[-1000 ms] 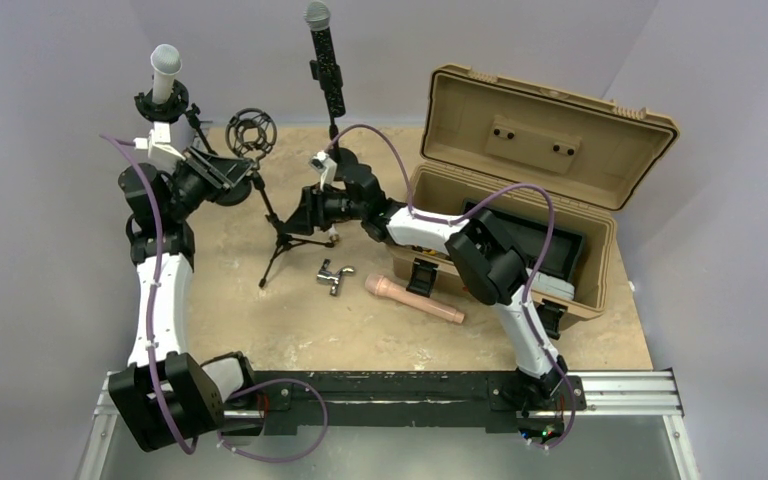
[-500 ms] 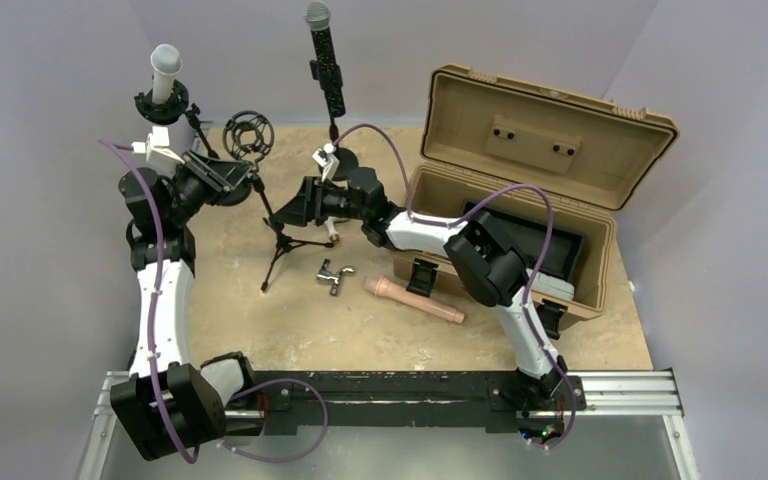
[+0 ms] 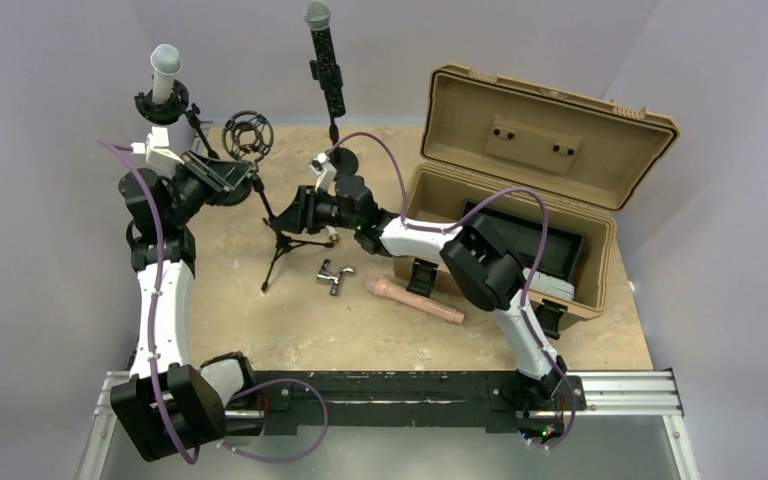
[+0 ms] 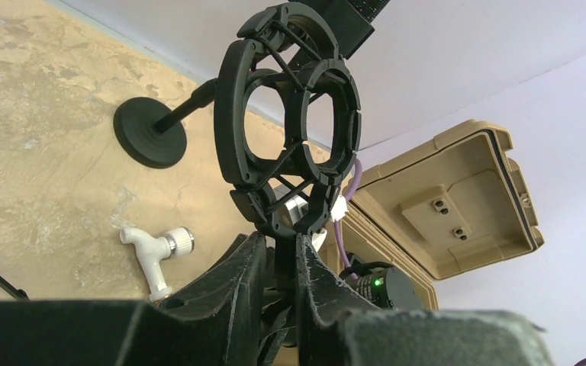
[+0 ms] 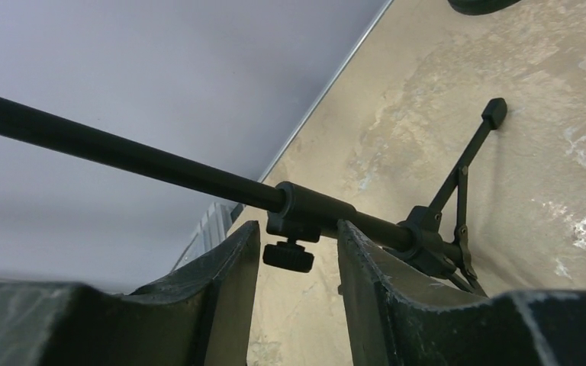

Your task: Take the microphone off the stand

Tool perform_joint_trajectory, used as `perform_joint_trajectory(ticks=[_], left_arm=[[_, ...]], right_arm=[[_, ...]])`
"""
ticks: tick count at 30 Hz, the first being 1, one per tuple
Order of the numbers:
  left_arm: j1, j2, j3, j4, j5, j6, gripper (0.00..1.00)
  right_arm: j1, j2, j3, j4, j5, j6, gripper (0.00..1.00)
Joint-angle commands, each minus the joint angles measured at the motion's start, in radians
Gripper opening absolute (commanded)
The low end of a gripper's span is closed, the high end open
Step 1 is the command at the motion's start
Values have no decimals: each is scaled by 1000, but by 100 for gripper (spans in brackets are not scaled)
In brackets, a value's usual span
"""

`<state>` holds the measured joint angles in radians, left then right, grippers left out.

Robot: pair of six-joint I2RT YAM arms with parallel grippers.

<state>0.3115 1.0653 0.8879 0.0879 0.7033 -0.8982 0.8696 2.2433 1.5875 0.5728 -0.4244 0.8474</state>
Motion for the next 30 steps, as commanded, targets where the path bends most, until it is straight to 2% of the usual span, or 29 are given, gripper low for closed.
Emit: perform_joint_trajectory(ticks=[1, 3, 9, 11, 14, 20, 24, 30], left_arm=[[-10, -11, -17, -39, -19, 7, 0], [-9, -11, -14, -42, -19, 8, 0], [-10, -17, -14, -47, -23, 11, 0], [-11, -21, -14, -55, -30, 14, 0], [-11, -23, -12, -64, -33, 17, 0], [-11, -24, -9, -78, -43, 25, 0], [-11, -28, -9, -85, -51, 28, 0], [-11, -28, -7, -85, -56, 35, 0]], right_arm=[[35, -46, 30, -26, 59, -49, 41], [44, -45, 42, -52, 88, -72, 39], [65, -60, 51, -123, 226, -161, 12], [91, -53, 106, -216, 354, -251, 0], [129, -54, 133, -280, 505, -329, 0], [228, -50, 175, -341, 911, -522, 0], [287, -32, 209, -319, 1147, -687, 0], [334, -11, 223, -209, 1271, -920, 0]])
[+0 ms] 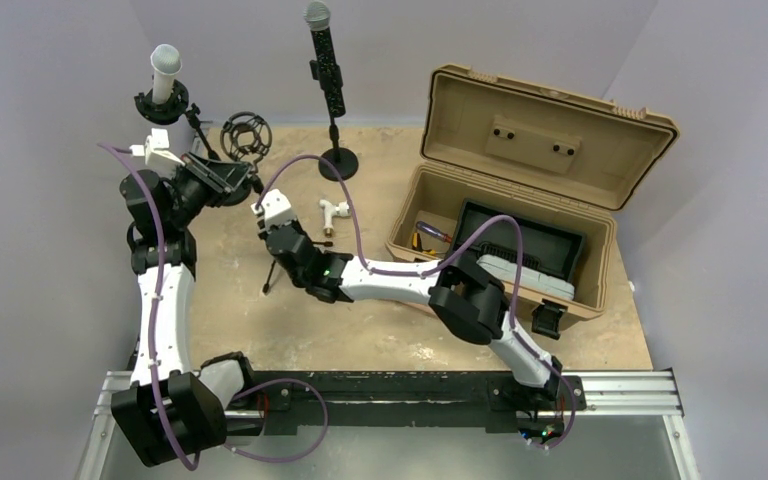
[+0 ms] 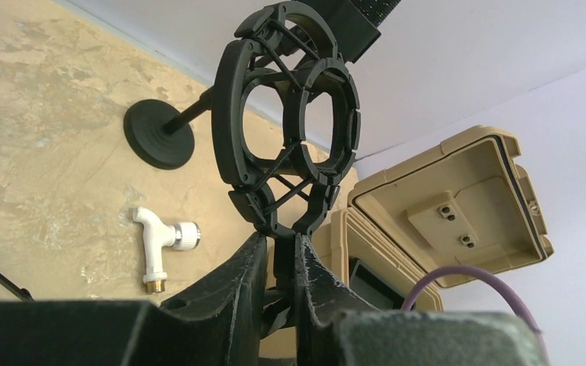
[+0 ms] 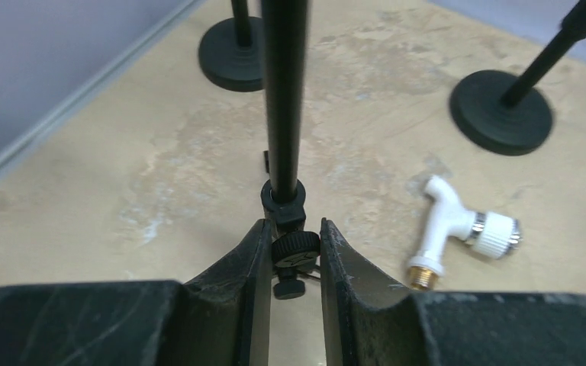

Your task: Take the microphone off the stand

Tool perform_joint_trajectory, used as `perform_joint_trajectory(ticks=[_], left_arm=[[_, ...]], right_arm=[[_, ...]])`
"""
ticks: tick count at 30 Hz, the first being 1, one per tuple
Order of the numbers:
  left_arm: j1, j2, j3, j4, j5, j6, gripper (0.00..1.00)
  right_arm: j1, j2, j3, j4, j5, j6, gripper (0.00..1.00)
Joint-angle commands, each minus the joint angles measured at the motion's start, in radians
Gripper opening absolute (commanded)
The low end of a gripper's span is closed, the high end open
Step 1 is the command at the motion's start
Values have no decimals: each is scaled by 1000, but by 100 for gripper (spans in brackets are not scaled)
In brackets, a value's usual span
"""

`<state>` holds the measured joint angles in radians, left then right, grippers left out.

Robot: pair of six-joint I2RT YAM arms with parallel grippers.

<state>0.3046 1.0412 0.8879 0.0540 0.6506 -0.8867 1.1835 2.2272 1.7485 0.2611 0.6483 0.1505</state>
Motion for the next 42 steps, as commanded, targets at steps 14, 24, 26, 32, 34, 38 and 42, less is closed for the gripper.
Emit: perform_joint_trajectory(ticks=[14, 24, 26, 32, 34, 38, 42], left_arm=[[-4, -1, -7, -52, -6, 25, 0], [-4, -1, -8, -52, 1, 23, 0], [-4, 0, -8, -52, 1, 22, 0], [-4, -1, -6, -52, 3, 23, 0], [-4, -1, -7, -52, 3, 22, 0], [-3, 0, -7, -52, 6, 21, 0], [-4, -1, -8, -52, 7, 18, 0]], right_arm=[[21, -53, 82, 38, -66, -92, 37], [-135, -197, -74, 16, -557, 212, 67], [-181, -198, -97, 35, -690, 270, 67], [-247, -159, -114, 92, -936, 387, 67], [-251, -150, -117, 105, -965, 400, 67], [-255, -123, -113, 123, -1022, 431, 65], [-261, -101, -117, 147, -1050, 474, 56]])
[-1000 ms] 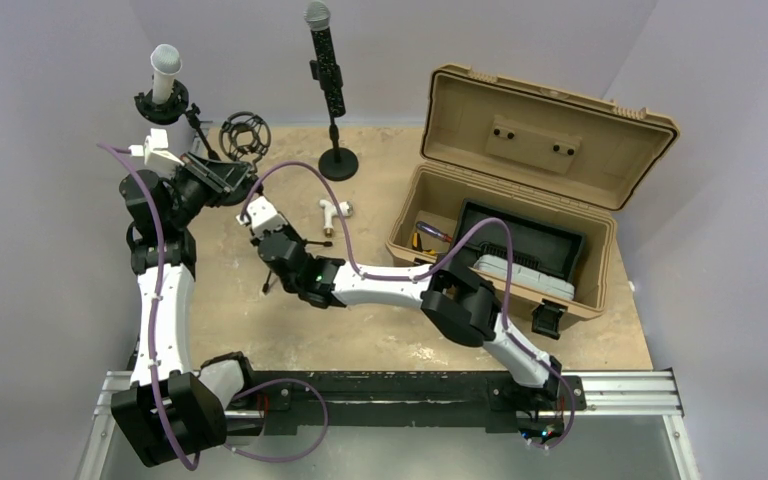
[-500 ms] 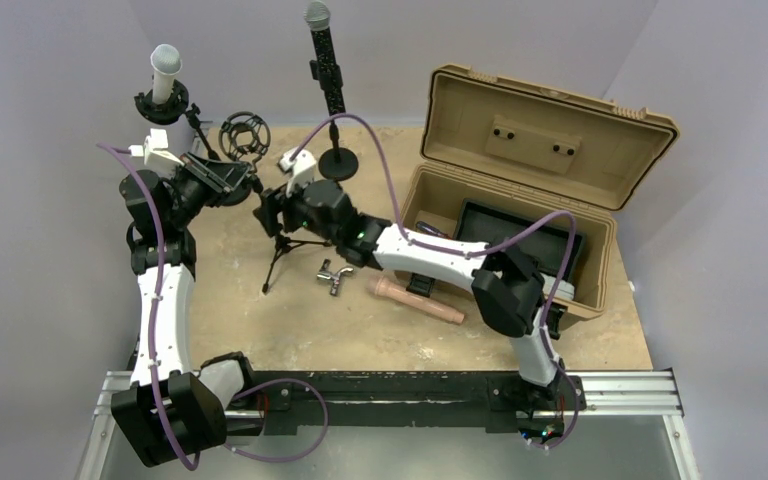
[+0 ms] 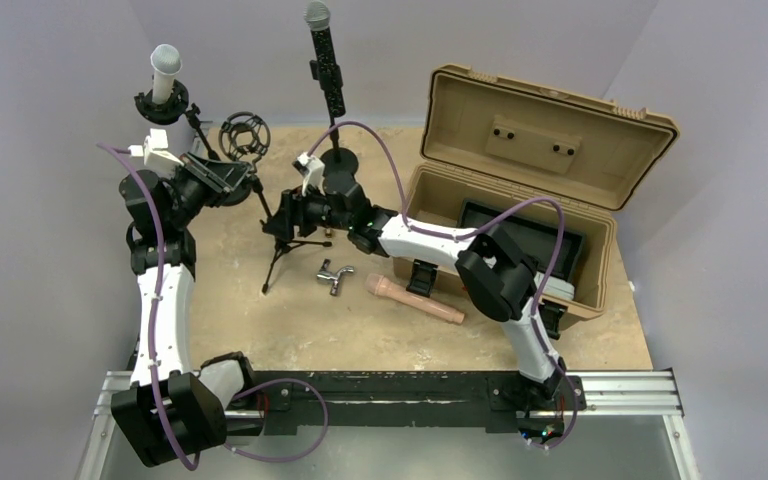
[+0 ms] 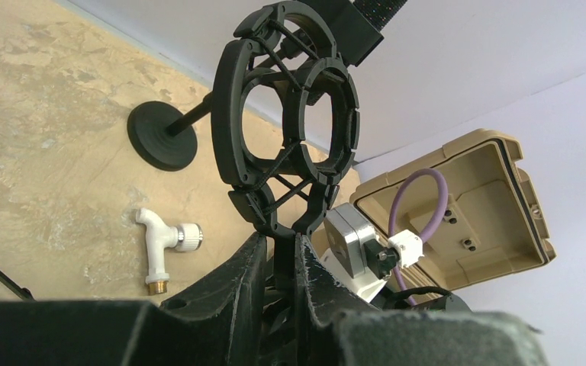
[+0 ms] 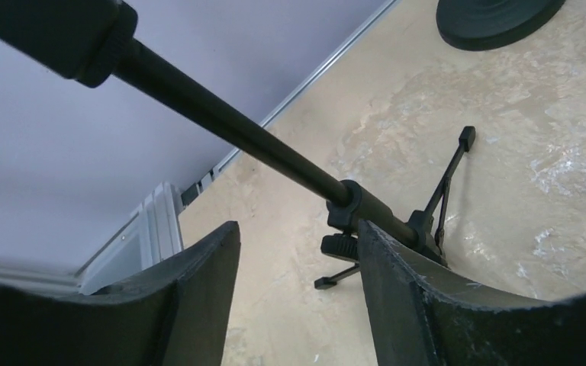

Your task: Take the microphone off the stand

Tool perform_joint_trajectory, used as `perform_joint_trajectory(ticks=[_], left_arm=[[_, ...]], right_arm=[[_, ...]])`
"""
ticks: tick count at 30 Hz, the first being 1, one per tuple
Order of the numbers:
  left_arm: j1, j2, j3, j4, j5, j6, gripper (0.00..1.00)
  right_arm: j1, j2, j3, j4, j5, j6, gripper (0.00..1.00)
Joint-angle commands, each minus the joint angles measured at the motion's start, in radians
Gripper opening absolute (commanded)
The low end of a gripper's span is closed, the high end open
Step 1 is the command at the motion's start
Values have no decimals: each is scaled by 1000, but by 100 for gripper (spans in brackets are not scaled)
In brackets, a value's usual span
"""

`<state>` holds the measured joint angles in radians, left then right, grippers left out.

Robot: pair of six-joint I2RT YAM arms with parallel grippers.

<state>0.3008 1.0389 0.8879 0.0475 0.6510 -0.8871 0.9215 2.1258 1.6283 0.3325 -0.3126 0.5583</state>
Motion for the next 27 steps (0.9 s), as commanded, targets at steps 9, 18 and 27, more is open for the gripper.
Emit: perform_joint_trajectory(ticks=[9, 18, 27], left_arm=[[0, 1, -9, -45, 8, 17, 0], [0, 2, -10, -44, 7, 15, 0], [0, 2, -14, -41, 5, 13, 0]], right_arm=[[-10, 44, -8, 112, -122, 124, 50], [-11, 39, 14, 22, 1, 56, 51], [-10, 45, 7, 41, -21, 52, 33]])
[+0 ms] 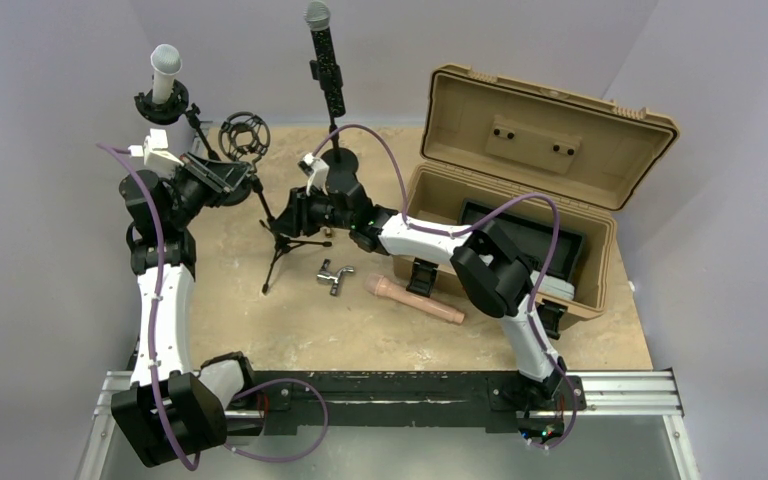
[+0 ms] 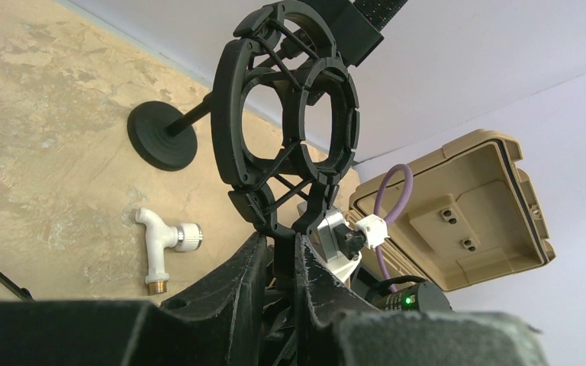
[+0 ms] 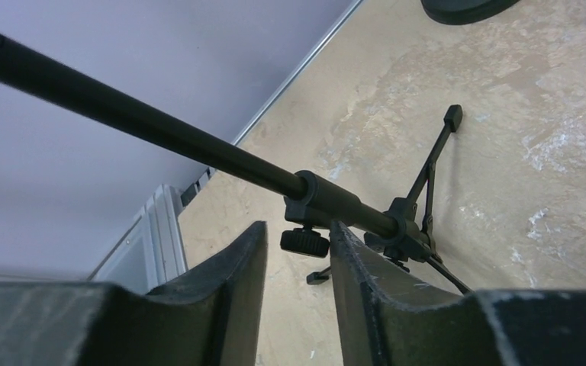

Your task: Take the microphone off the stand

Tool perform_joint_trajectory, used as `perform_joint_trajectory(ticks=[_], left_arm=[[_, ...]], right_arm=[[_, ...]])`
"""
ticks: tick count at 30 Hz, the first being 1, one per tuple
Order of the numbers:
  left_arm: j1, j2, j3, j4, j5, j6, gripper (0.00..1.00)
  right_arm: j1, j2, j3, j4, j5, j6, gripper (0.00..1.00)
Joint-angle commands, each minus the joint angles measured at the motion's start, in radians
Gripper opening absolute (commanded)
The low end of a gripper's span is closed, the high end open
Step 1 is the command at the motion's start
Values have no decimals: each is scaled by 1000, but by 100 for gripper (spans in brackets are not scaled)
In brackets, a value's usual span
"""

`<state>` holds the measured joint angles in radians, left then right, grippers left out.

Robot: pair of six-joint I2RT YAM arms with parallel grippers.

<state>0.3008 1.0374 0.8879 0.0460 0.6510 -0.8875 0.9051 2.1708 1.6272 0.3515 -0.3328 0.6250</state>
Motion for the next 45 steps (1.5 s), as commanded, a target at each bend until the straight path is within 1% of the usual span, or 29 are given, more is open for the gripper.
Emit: perform_joint_trajectory(ticks=[1, 2, 4, 8, 13, 15, 18, 22, 23, 26, 27, 29, 32, 34, 36, 39, 43, 44, 45], left_arm=[[0, 3, -14, -40, 4, 14, 0], [0, 4, -14, -40, 4, 15, 0], [-1, 3, -14, -40, 4, 14, 0], [0, 4, -14, -40, 4, 13, 0], [-1, 4, -15, -40, 4, 13, 0], [-1, 4, -15, -40, 4, 12, 0], [-1, 3, -15, -40, 2, 13, 0], [-1, 4, -15, -41, 1, 13, 0], [0, 3, -15, -41, 1, 13, 0], [0, 3, -16, -40, 1, 13, 0], [-1, 3, -17, -40, 1, 12, 0], [0, 3, -17, -41, 1, 12, 0], [0, 3, -17, -41, -1, 12, 0], [0, 3, -17, -41, -1, 13, 0], [0, 4, -18, -41, -2, 13, 0], [0, 3, -17, -43, -4, 13, 0], [0, 4, -18, -43, -5, 13, 0], [0, 4, -18, -43, -5, 12, 0], [-1, 3, -18, -43, -5, 13, 0]], right_arm=[[6, -1, 10, 22, 1, -15, 29], [6, 0, 12, 19, 5, -18, 26], [7, -1, 17, 7, 27, -26, 25], [15, -8, 13, -13, 66, -51, 33], [21, -7, 20, -28, 93, -68, 33], [27, -7, 26, -36, 110, -83, 26], [43, -15, 37, -55, 165, -111, 12], [78, -21, 77, -127, 312, -175, 1], [95, -19, 93, -153, 362, -195, 0], [141, -18, 125, -207, 542, -255, 0], [157, -15, 135, -221, 629, -275, 0], [192, -8, 160, -249, 753, -316, 0], [245, 6, 192, -257, 941, -391, 0], [272, 15, 210, -249, 1038, -451, 0], [288, 24, 223, -230, 1101, -503, 0], [298, 41, 249, -206, 1155, -572, 0], [304, 69, 286, -184, 1184, -659, 0], [304, 74, 292, -178, 1178, -675, 1], [305, 75, 296, -171, 1163, -688, 5]])
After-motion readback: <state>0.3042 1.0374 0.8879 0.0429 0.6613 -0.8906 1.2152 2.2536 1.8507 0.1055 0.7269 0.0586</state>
